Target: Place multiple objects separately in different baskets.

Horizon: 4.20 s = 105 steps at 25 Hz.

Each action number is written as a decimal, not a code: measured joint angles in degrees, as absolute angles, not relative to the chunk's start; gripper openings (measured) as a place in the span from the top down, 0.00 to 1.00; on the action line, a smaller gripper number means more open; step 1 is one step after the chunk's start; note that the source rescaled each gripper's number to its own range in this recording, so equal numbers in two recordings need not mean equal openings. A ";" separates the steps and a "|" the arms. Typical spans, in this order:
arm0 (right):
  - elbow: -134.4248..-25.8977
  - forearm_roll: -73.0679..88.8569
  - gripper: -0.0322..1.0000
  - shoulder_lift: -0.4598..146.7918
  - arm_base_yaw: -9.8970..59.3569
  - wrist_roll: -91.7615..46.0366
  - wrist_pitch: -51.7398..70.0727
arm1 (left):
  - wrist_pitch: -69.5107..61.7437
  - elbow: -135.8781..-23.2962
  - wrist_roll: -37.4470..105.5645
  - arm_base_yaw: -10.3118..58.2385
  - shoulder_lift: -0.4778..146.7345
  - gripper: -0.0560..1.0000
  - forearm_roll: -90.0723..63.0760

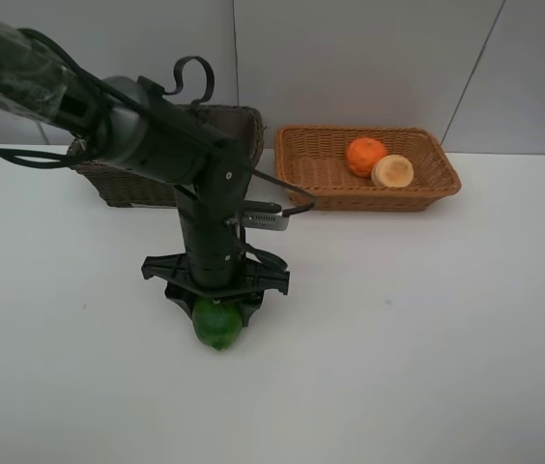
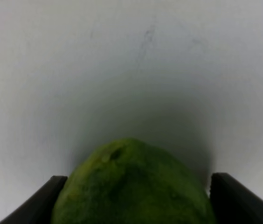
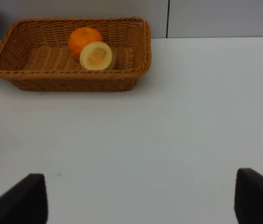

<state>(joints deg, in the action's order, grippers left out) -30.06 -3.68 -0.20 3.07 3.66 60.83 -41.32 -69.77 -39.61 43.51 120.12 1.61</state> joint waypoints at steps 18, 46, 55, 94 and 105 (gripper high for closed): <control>-30.06 -3.68 0.28 -0.20 3.07 3.66 60.83 | -38.07 -70.82 -31.93 43.51 114.67 0.22 1.61; -30.06 -3.68 0.28 -0.20 3.07 3.66 60.83 | -26.12 -117.20 -21.65 36.81 133.86 0.22 8.85; -30.06 -3.68 0.28 -0.20 3.07 3.66 60.83 | -26.18 -124.56 -17.79 36.81 143.42 0.22 5.49; -30.06 -3.68 0.28 -0.20 3.07 3.66 60.83 | -36.02 -124.94 -5.17 39.38 139.55 0.00 3.89; -30.06 -3.68 0.28 -0.20 3.07 3.66 60.83 | -48.86 -124.94 3.56 40.13 128.16 0.00 6.79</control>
